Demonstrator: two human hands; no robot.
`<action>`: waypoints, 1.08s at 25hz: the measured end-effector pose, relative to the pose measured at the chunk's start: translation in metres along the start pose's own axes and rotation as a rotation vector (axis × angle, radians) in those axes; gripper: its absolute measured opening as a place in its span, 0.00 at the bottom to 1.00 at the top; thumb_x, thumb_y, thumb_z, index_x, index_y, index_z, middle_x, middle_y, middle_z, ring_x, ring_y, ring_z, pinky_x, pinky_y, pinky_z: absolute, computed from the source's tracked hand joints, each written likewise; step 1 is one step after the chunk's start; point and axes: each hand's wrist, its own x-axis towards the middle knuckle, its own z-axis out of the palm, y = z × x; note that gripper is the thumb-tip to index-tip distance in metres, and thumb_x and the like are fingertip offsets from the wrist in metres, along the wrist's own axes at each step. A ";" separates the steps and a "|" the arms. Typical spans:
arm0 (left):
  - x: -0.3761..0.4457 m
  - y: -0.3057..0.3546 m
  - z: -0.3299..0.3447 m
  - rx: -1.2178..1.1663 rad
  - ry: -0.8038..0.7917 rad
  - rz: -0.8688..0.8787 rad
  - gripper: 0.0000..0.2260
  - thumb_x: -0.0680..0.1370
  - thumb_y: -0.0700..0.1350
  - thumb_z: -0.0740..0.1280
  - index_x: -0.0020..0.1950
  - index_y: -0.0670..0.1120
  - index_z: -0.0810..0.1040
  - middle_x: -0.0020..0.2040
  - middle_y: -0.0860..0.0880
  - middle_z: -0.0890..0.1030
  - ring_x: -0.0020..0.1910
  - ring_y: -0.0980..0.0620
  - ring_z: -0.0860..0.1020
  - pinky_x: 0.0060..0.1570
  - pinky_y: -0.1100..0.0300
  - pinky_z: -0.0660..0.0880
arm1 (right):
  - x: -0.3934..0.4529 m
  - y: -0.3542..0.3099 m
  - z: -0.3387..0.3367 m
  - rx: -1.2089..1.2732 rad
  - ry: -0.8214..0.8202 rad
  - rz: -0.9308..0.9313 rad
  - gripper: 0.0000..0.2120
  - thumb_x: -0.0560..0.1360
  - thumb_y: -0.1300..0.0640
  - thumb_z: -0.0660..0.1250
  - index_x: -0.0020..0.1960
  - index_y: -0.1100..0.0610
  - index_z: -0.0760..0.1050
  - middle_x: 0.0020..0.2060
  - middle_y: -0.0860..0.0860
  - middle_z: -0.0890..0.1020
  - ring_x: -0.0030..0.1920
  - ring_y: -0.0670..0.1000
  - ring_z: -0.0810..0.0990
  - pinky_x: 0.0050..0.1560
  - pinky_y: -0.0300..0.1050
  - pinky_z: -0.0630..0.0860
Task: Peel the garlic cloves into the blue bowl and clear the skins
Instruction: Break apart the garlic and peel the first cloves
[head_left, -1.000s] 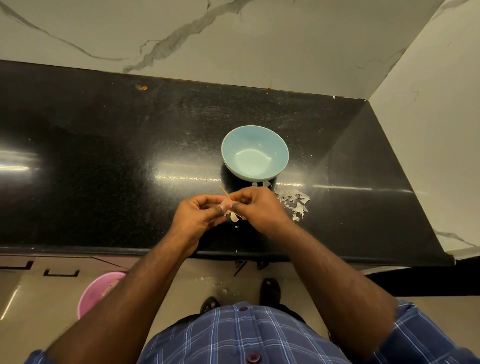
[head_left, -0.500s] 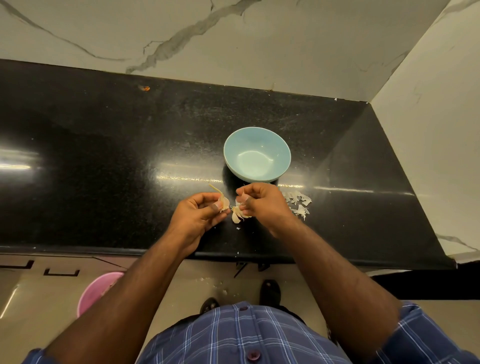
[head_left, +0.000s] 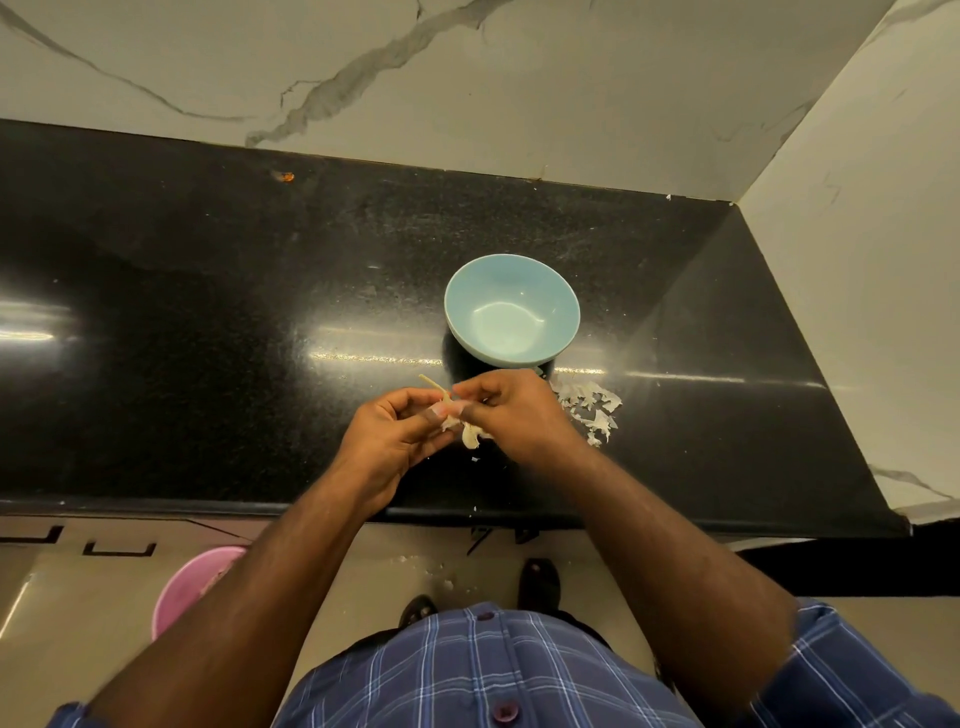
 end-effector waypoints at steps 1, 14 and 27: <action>0.000 0.000 0.000 0.023 0.011 0.007 0.06 0.77 0.36 0.71 0.54 0.40 0.82 0.50 0.40 0.86 0.49 0.44 0.86 0.45 0.59 0.83 | -0.001 -0.002 0.004 0.017 -0.020 0.002 0.10 0.74 0.50 0.76 0.53 0.52 0.86 0.41 0.46 0.87 0.42 0.42 0.84 0.48 0.43 0.81; 0.009 -0.008 0.002 0.003 0.052 0.048 0.06 0.79 0.36 0.70 0.54 0.41 0.82 0.49 0.42 0.86 0.49 0.46 0.86 0.47 0.58 0.83 | -0.001 -0.004 0.006 0.221 0.031 0.098 0.02 0.76 0.61 0.73 0.48 0.56 0.81 0.39 0.54 0.86 0.42 0.56 0.86 0.49 0.57 0.84; 0.008 -0.010 0.002 0.063 0.002 0.047 0.05 0.79 0.34 0.68 0.54 0.39 0.82 0.51 0.39 0.85 0.52 0.43 0.85 0.48 0.57 0.83 | -0.004 0.004 0.000 0.414 -0.081 0.200 0.03 0.76 0.67 0.72 0.49 0.62 0.81 0.40 0.57 0.84 0.41 0.53 0.83 0.49 0.47 0.83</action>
